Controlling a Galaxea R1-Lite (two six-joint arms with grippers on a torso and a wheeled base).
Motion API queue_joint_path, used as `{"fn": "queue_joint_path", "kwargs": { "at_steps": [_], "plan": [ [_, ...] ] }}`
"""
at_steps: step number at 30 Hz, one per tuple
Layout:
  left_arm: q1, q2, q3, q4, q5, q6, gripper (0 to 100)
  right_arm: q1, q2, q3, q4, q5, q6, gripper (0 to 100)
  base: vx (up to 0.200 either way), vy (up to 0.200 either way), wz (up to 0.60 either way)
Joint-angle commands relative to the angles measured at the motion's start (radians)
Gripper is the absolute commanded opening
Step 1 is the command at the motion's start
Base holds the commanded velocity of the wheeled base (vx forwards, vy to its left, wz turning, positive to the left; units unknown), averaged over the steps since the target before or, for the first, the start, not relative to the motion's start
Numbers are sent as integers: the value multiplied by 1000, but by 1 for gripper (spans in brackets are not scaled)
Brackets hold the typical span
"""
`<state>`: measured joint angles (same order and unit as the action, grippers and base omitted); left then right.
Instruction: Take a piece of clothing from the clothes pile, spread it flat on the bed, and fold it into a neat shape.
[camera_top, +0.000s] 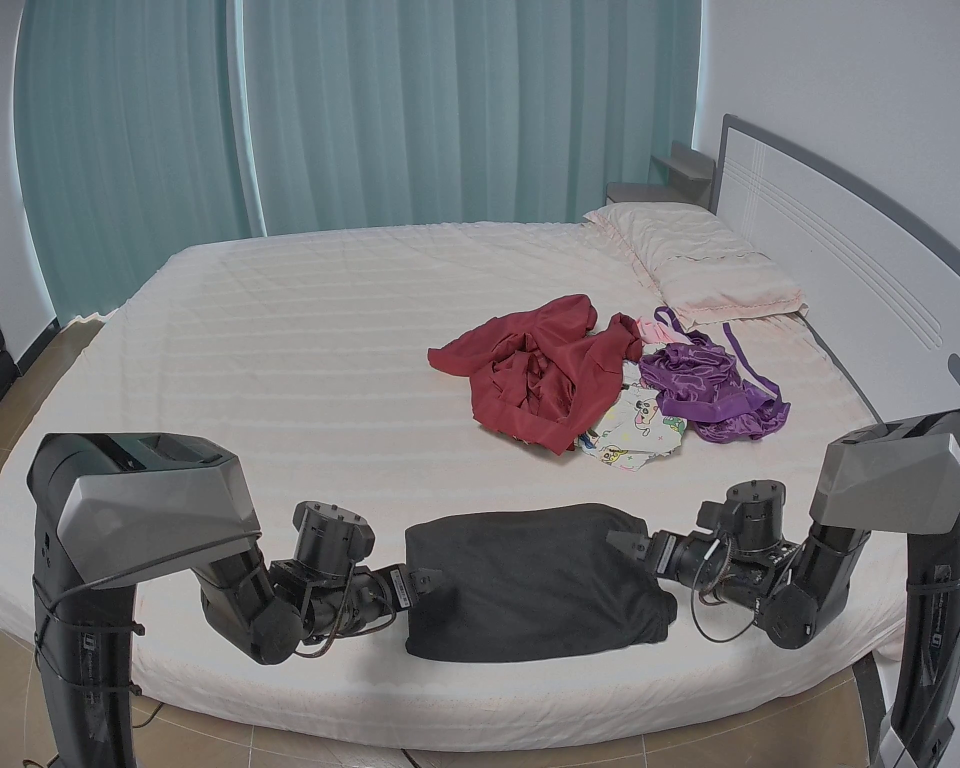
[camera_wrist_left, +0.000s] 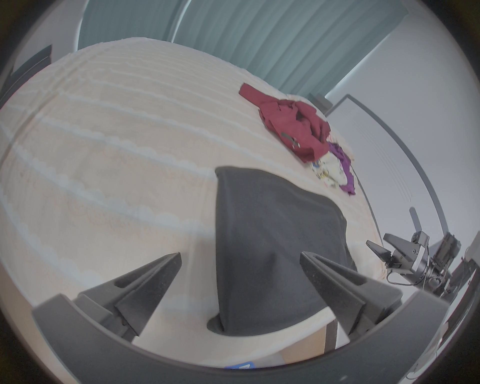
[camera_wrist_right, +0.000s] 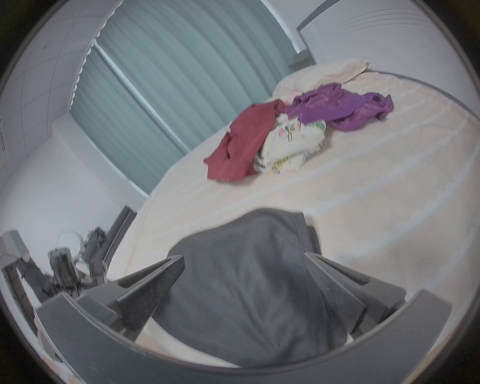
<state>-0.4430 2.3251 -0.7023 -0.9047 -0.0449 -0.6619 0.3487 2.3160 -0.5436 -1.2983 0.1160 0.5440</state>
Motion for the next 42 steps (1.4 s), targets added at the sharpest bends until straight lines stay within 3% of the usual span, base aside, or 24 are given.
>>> {"fn": "queue_joint_path", "kwargs": {
  "at_steps": [1, 7, 11, 12, 17, 27, 31, 34, 37, 38, 42],
  "plan": [
    [59, -4, -34, -10, -6, -13, 100, 52, 57, -145, -21, -94, 74, 100, 0, 0, 0],
    [96, 5, -55, -5, -10, -13, 100, 122, 163, -185, -18, -93, 139, 100, 0, 0, 0],
    [109, 11, -60, -5, -10, -13, 100, 122, 166, -194, -15, -65, 148, 100, 0, 0, 0],
    [116, 20, -72, -5, -10, -13, 100, 122, 175, -205, -12, -13, 183, 100, 0, 0, 0],
    [116, 25, -74, -5, -10, -13, 100, 107, 194, -225, 17, 42, 206, 100, 0, 0, 0],
    [116, 19, -63, -16, -10, -13, 100, 92, 192, -216, -18, 45, 221, 100, 0, 0, 0],
    [115, -69, -29, -23, -9, -41, 100, 64, 66, -73, -164, 5, 198, 100, 0, 0, 0],
    [115, -164, 15, -49, 2, -30, 100, 22, -66, -2, -179, -1, 113, 100, 0, 0, 0],
    [118, -210, 21, -65, 8, -5, 100, -4, -145, 42, -174, -4, 79, 100, 0, 0, 0],
    [127, -282, 26, -60, 43, 33, 100, -42, -251, 128, -180, -4, 63, 100, 0, 0, 0],
    [135, -435, 81, -60, 131, 62, 100, -73, -435, 286, -191, -7, 60, 100, 0, 0, 0]
  ]
}}
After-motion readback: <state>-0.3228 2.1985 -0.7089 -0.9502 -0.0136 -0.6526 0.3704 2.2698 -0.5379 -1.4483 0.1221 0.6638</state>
